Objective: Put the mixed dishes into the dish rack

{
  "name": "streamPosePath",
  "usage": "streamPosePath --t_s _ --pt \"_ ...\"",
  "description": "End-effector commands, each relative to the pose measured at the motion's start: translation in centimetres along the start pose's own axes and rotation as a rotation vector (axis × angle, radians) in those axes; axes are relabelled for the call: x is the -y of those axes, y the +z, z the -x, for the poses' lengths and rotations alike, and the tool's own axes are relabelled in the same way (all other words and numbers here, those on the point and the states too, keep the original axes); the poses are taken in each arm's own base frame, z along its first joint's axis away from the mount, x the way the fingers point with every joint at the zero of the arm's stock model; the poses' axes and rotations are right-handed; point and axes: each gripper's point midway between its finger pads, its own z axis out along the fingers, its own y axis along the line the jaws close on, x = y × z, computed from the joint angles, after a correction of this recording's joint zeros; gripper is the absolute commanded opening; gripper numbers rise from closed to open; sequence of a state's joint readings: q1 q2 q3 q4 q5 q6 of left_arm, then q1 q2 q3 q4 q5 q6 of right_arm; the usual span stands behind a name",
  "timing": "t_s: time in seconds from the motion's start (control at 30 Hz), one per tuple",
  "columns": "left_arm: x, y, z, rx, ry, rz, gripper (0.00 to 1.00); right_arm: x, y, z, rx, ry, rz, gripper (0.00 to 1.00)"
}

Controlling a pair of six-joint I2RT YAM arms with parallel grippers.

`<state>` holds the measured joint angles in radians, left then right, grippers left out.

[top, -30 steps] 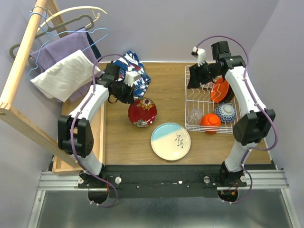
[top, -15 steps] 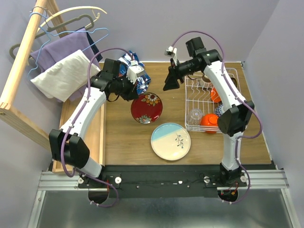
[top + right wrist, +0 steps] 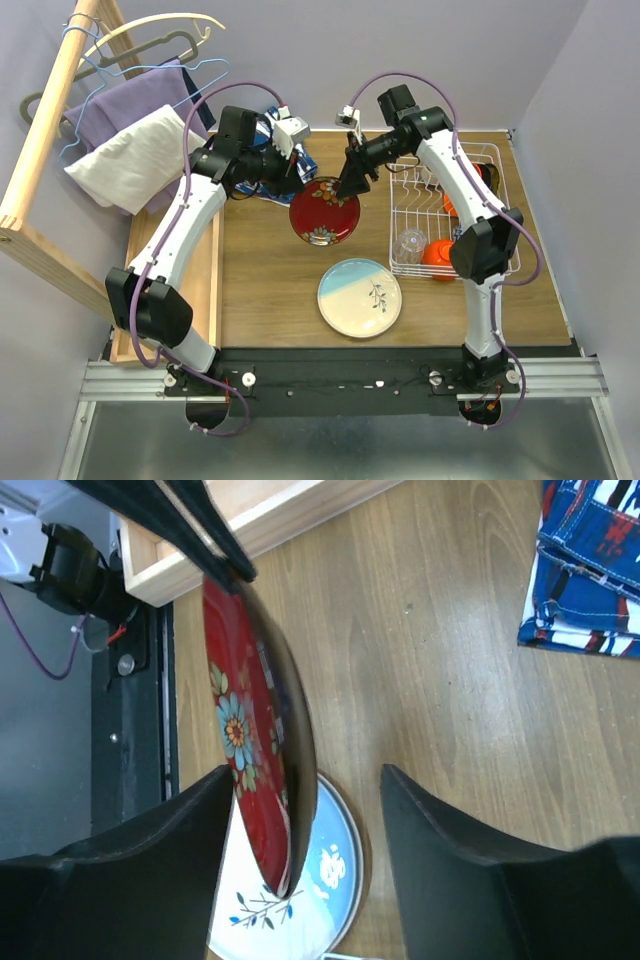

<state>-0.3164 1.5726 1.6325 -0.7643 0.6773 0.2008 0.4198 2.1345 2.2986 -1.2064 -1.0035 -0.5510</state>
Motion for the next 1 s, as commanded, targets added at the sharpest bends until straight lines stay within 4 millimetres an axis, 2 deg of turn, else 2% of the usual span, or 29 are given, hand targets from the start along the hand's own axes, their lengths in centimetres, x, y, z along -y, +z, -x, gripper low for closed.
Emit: streamPosePath --t_s 0.0,0.03,0.07,0.13,0.17,0.27,0.3,0.4,0.47,0.5,0.53,0.6,0.63,0.67,0.73,0.77,0.8,0.9,0.97 --pt "2.0 -1.4 2.4 0.081 0.035 -0.053 0.00 0.5 0.9 0.6 0.016 0.013 0.018 0.62" --pt "2.0 -1.4 2.3 0.078 0.030 -0.052 0.00 0.6 1.0 0.6 0.019 0.025 0.022 0.57" --pt "2.0 -1.3 2.3 0.080 0.030 -0.050 0.00 0.6 1.2 0.6 0.019 0.032 0.024 0.41" --pt "1.6 -1.3 2.0 0.074 0.018 -0.025 0.00 0.8 1.3 0.8 0.025 0.055 0.020 0.21" --pt "1.2 -1.2 1.9 0.070 0.008 -0.006 0.00 0.9 1.4 0.8 0.026 0.056 0.014 0.00" --pt "0.0 -1.2 1.7 0.065 -0.011 0.064 0.02 1.6 1.4 0.6 0.012 0.107 -0.034 0.00" --pt "-0.6 -1.2 1.7 0.065 -0.022 0.098 0.27 2.1 1.4 0.6 0.011 0.118 -0.064 0.01" --pt "-2.4 -2.2 2.7 0.088 -0.013 0.223 0.50 4.0 0.5 0.6 -0.008 0.186 -0.220 0.00" --pt "-3.5 -3.4 4.2 0.124 -0.004 0.316 0.57 5.6 -0.7 0.8 -0.013 0.229 -0.364 0.00" --pt "-3.8 -3.8 4.7 0.136 -0.001 0.342 0.64 6.2 -1.2 1.2 -0.005 0.230 -0.414 0.00" --pt "-4.1 -4.3 5.5 0.156 0.004 0.370 0.67 7.3 -2.1 1.0 -0.013 0.245 -0.506 0.00" --pt "-4.9 -5.5 6.7 0.199 0.008 0.448 0.73 8.2 -3.9 1.8 0.011 0.251 -0.632 0.00" --pt "-5.1 -5.9 7.0 0.212 0.005 0.470 0.75 9.3 -5.4 1.5 0.008 0.277 -0.750 0.00" --pt "-5.5 -6.3 7.3 0.228 0.002 0.498 0.76 9.3 -6.8 1.9 0.020 0.276 -0.812 0.00" --pt "-6.5 -6.7 7.0 0.223 -0.023 0.559 0.77 9.7 -9.1 2.1 0.033 0.281 -0.947 0.00" --pt "-6.7 -6.6 6.8 0.220 -0.026 0.570 0.77 9.8 -9.5 1.6 0.022 0.283 -0.971 0.00" --pt "-6.9 -6.4 6.5 0.213 -0.033 0.574 0.77 9.1 -10.5 2.2 0.038 0.271 -0.999 0.00" --pt "-6.9 -5.4 5.2 0.184 -0.053 0.550 0.77 8.8 -13.3 1.7 0.051 0.285 -1.137 0.00" --pt "-6.4 -4.6 4.5 0.174 -0.071 0.502 0.77 8.8 -15.9 1.4 0.058 0.295 -1.274 0.00"
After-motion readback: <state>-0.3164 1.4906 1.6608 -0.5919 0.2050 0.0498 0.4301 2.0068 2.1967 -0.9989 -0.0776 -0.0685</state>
